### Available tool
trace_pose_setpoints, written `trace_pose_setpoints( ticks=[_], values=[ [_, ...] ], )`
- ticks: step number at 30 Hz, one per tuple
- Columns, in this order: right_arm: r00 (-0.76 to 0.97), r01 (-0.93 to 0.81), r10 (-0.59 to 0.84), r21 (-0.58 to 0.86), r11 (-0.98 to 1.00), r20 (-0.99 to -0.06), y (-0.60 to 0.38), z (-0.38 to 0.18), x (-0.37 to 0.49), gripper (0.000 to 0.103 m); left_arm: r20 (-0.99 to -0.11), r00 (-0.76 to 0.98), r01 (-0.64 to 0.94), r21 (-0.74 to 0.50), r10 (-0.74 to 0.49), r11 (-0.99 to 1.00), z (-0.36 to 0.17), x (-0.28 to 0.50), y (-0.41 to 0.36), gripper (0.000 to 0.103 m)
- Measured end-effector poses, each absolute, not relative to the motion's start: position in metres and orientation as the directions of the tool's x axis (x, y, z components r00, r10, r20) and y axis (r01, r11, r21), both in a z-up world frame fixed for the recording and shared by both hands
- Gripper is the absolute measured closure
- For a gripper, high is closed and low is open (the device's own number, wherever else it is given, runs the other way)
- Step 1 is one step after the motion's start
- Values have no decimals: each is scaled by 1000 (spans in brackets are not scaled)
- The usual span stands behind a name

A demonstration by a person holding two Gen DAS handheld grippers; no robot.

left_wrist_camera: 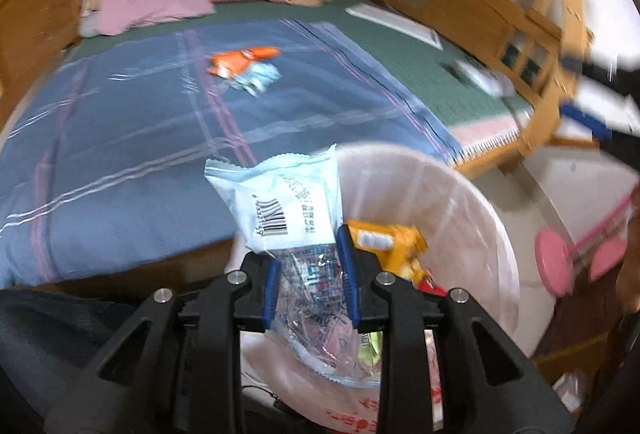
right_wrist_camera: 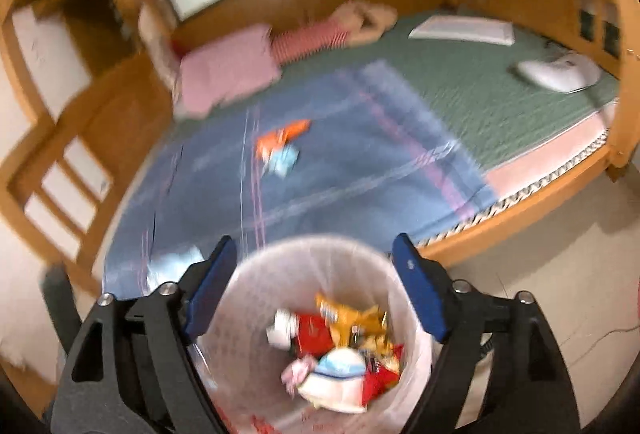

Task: Collect trash
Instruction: 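Open both tools to drop the chip bag and plastic bag into the basket, then move both tools back over the bed toward the mask and orange bag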

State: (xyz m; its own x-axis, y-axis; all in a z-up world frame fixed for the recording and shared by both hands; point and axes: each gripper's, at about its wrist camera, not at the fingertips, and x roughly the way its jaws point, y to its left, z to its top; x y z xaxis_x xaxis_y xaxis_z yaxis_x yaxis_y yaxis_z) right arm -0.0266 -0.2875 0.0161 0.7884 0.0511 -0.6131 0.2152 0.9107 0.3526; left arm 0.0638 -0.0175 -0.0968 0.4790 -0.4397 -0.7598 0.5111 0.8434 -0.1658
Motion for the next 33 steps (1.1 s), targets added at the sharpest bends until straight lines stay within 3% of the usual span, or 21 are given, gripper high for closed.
trace_pose_setpoints(
  ticks=[7,9,10,11,17,22,33],
  values=[
    [792,203,75,377,904,-606,-290,16,-17,21,-784,393,593,-183,-480,784,-113,55,-36,72],
    [791,197,87,386,901,-605,-291,16,-12,21,-783,389,601,-182,-485,778,-113,53,-38,52],
    [792,195,90,389,900,-604,-292,18,-12,21,-779,409,596,-167,-476,785,-112,51,-37,29],
    [792,194,90,389,900,-604,-292,18,-11,21,-771,427,588,-159,-472,793,-109,50,-35,17],
    [782,196,98,392,899,-616,-286,12,-6,19,-725,482,529,-207,-492,823,-99,57,-15,15],
    [765,199,106,390,899,-635,-282,5,4,19,-685,643,293,-193,-342,936,-94,75,31,15],
    [684,177,175,393,902,-708,-269,-10,92,19,-783,610,-135,-251,-119,959,-134,159,139,14]
  ],
)
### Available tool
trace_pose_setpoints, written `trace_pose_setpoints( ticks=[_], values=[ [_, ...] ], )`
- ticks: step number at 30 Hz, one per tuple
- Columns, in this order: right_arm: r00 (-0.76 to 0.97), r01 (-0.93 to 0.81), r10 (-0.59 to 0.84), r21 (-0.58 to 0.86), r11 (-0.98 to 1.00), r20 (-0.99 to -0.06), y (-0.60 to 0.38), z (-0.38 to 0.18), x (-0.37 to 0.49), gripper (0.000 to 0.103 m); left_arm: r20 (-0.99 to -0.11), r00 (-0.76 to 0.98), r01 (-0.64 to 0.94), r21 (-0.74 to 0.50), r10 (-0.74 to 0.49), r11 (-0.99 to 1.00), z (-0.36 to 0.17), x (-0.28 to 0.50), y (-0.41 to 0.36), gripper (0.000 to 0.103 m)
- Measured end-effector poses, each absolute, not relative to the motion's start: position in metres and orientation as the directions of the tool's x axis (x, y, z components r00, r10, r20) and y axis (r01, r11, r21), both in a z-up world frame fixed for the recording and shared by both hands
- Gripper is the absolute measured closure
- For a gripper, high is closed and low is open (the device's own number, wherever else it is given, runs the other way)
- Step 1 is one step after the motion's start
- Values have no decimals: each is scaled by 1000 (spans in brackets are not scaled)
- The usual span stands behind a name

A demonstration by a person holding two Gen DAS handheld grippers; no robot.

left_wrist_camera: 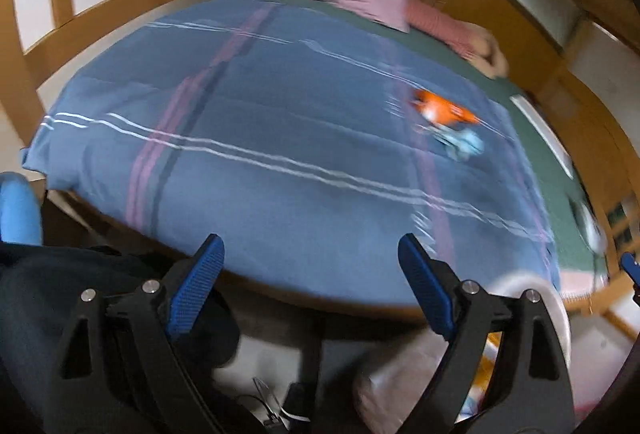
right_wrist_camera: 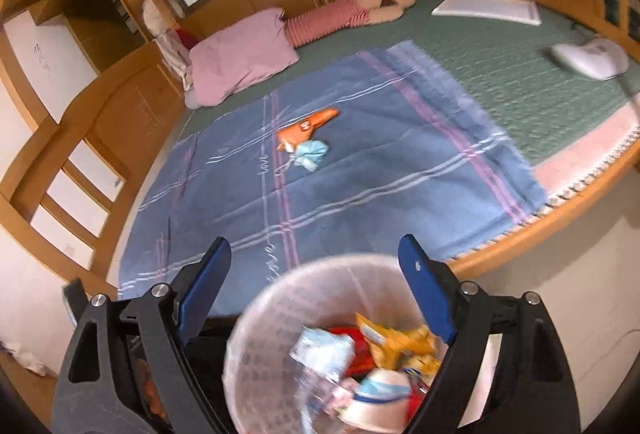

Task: Collect trash
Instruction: 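Move both tools back over the bed toward the mask and orange bag, then grasp the light blue face mask with the right tool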

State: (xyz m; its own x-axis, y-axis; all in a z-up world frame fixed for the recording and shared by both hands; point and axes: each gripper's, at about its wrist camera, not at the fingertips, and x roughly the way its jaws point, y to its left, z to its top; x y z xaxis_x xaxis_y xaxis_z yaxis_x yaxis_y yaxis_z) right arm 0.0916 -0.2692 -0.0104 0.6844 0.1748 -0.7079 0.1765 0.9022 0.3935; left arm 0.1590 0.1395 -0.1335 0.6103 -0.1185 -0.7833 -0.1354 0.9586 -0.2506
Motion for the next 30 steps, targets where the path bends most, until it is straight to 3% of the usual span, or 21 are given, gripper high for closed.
trace_pose_setpoints(
  ticks=[6,9,11,13,16,22,24,27,30],
  values=[
    [591,182,240,417,891,-770,-251,-36,211,19,-789,612,-149,-175,-48,973,-128,217,151,11],
    [552,194,163,315,929,-818,-238,-58,266,19,-763,647,-128,-121,-9,984,-123,235,147,4],
    [526,204,132,275,940,-841,-230,-72,291,19,-733,679,-81,-19,41,997,-129,245,136,3],
    [484,234,134,275,933,-865,-226,-97,329,19,-774,615,-110,108,153,988,-145,253,131,4],
    [466,271,131,283,920,-875,-228,-111,352,19,-804,589,-122,4,76,992,-151,255,138,4],
    [359,408,59,213,888,-931,-238,-169,412,21,-835,544,-231,-58,80,971,-159,266,163,4],
    [334,381,87,219,899,-939,-232,-185,418,54,-853,516,-262,-72,77,962,-166,269,172,4],
    [328,300,165,268,915,-930,-215,-190,413,76,-871,487,-314,-114,57,943,-173,268,185,4],
    [304,218,357,429,877,-883,-194,-190,401,81,-866,498,-345,-145,50,927,-169,262,192,4]
  ],
)
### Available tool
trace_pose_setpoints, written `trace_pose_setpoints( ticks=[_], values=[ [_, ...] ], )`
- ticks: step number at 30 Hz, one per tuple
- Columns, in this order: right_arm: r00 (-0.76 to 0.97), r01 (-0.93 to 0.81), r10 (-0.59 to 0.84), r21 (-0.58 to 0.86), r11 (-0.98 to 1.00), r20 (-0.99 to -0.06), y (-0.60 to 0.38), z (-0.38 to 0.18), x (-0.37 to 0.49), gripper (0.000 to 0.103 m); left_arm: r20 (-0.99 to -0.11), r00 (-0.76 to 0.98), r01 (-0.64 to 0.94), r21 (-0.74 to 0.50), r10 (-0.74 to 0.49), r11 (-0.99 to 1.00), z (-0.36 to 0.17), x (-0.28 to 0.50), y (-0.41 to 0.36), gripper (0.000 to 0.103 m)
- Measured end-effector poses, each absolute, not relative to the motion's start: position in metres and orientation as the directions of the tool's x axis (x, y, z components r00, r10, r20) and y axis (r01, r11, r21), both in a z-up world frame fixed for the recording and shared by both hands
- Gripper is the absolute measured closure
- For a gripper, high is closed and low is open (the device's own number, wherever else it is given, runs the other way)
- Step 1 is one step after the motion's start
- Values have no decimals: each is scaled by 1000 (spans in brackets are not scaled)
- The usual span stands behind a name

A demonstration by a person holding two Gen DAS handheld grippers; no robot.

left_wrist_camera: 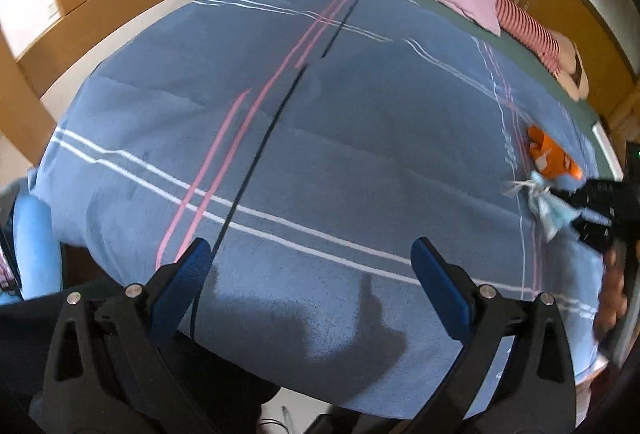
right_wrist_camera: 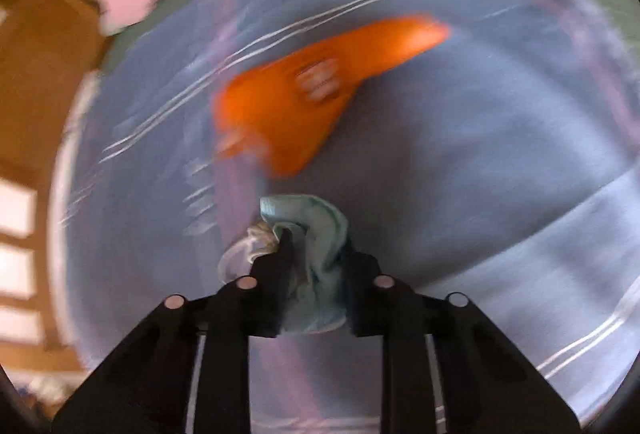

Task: Collect trash
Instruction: 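Grasp the light blue face mask with the right tool, then set the face mask down on the bed in front of the left tool, then grasp the orange snack bag with the right tool while left grasps the mask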

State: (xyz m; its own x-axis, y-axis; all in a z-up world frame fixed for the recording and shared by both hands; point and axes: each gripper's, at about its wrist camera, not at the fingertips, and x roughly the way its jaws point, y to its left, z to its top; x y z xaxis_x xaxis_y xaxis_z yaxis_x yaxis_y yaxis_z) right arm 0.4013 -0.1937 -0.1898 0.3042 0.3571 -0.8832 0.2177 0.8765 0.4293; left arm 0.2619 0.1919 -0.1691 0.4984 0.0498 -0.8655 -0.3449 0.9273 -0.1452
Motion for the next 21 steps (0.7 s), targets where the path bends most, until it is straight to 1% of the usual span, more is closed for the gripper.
trace_pose_setpoints(
  ticks=[2,4,5,6,7,8,9,10,11,12,13,14,15,16,18,21],
  values=[
    [242,127,489,527,841,-838,-168,-187,392,81,-858,511,-364,-162,51,917,-166,258,196,4],
    [103,-38,584,583,811,-805,-123,-182,375,80,-858,512,-373,-179,41,910,-166,255,199,4],
    [82,-69,588,584,809,-805,-115,-180,373,75,-862,506,-374,-186,32,908,-168,254,199,4],
    [53,-148,577,566,811,-815,-99,-173,365,58,-866,499,-376,-191,24,907,-169,253,200,4],
    [79,-205,543,519,830,-836,-92,-162,361,46,-869,494,-376,-191,21,907,-171,254,201,4],
    [102,-218,529,500,838,-842,-92,-157,361,23,-871,491,-375,-191,19,907,-172,254,201,4],
    [174,-225,495,455,862,-852,-97,-146,363,14,-872,490,-372,-189,20,909,-172,254,200,4],
    [221,-211,472,430,878,-854,-104,-140,366,14,-871,491,-369,-188,20,910,-172,253,198,4],
    [284,-147,434,408,901,-855,-118,-134,375,14,-870,493,-365,-189,17,912,-173,253,198,4],
    [340,-43,397,408,912,-852,-138,-133,383,13,-870,494,-358,-191,11,914,-172,253,196,4],
    [397,101,359,429,897,-845,-164,-136,397,13,-870,494,-350,-191,8,917,-173,254,193,4],
    [412,151,345,436,887,-843,-171,-138,403,12,-870,492,-344,-187,7,920,-173,255,190,4],
    [451,311,289,452,836,-845,-197,-145,416,12,-872,490,-337,-181,8,924,-174,255,188,4],
    [456,335,282,456,825,-845,-200,-148,419,12,-874,486,-326,-173,8,929,-175,256,184,4],
    [479,459,235,470,754,-845,-218,-157,441,12,-875,483,-315,-167,7,934,-176,259,178,4],
    [477,517,201,458,723,-856,-231,-174,464,12,-881,472,-307,-163,1,938,-179,266,173,4]
  ],
)
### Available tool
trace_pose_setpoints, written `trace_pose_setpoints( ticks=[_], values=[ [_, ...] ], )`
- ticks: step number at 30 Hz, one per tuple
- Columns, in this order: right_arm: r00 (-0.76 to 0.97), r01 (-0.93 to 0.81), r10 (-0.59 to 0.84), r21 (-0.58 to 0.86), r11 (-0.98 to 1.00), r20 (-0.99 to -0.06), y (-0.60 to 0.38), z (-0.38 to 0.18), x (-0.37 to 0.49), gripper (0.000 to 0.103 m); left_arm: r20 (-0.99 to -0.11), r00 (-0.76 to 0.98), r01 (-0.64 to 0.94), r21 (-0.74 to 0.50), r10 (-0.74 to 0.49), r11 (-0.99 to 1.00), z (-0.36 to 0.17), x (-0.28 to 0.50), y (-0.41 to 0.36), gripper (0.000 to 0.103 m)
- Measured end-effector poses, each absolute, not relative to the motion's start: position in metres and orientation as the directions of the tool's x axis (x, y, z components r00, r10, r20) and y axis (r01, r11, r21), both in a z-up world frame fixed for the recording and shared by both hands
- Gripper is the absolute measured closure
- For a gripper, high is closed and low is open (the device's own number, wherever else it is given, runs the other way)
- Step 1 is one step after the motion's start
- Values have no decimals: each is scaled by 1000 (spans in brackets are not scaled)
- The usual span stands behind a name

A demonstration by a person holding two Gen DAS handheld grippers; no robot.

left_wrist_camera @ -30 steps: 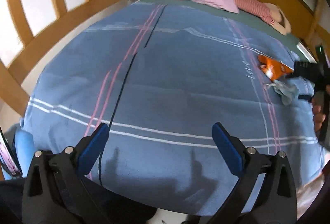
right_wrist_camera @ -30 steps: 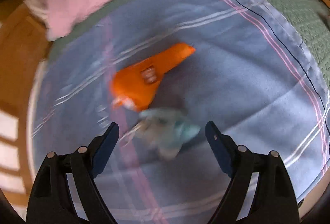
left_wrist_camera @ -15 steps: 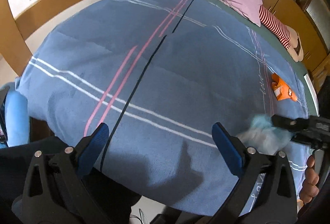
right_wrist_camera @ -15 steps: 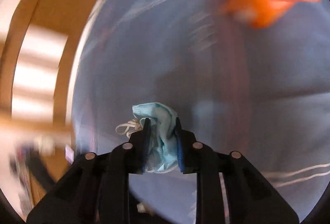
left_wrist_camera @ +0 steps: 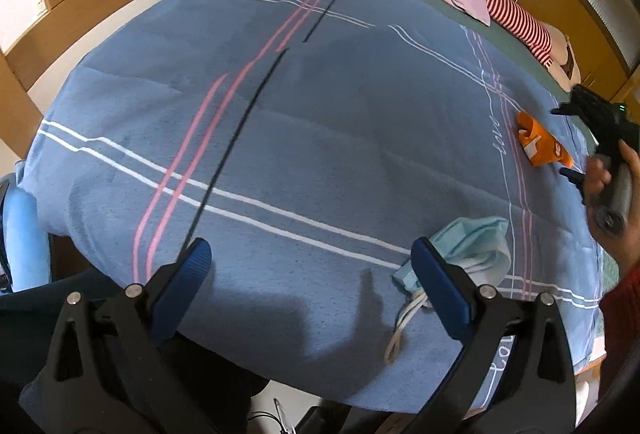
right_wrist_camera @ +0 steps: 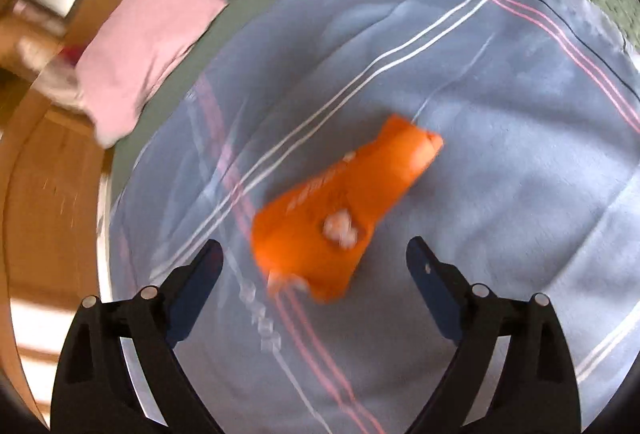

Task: Collect trash
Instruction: 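Grasp the orange snack bag with the right tool while left grasps the mask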

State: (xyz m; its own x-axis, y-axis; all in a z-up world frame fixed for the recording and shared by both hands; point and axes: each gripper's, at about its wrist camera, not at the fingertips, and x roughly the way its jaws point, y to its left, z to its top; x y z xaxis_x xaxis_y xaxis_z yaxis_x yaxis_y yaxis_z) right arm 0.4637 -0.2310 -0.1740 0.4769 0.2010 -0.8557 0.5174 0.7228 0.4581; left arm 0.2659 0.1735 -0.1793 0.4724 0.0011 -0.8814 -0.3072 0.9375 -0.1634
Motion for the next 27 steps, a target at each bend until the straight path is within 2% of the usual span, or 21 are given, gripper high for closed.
trace_pose_setpoints(
  ticks=[6,7,9,12,17,20,24,27],
  values=[
    [461,549,161,423,721,-873,-235,-197,487,13,-895,446,-310,-174,-18,935,-187,275,171,4],
    [465,534,141,403,743,-874,-233,-196,489,17,-896,444,-311,-176,-21,934,-187,275,171,4],
    [461,485,167,405,775,-872,-232,-201,498,53,-898,439,-315,-179,-24,932,-189,277,172,4],
    [450,429,236,440,789,-861,-234,-208,494,60,-899,436,-317,-185,-30,930,-190,279,171,4],
    [425,318,323,473,821,-846,-220,-205,470,64,-897,441,-308,-159,-8,938,-189,280,167,4],
    [384,223,374,477,850,-845,-201,-196,444,64,-885,464,-284,-188,-36,940,-186,279,165,4],
    [378,94,348,410,907,-858,-174,-171,414,65,-872,466,-192,-264,-149,945,-187,285,150,3],
    [408,-15,348,375,927,-844,-160,-142,378,65,-854,441,-139,-367,-275,920,-191,303,137,4]
  ],
)
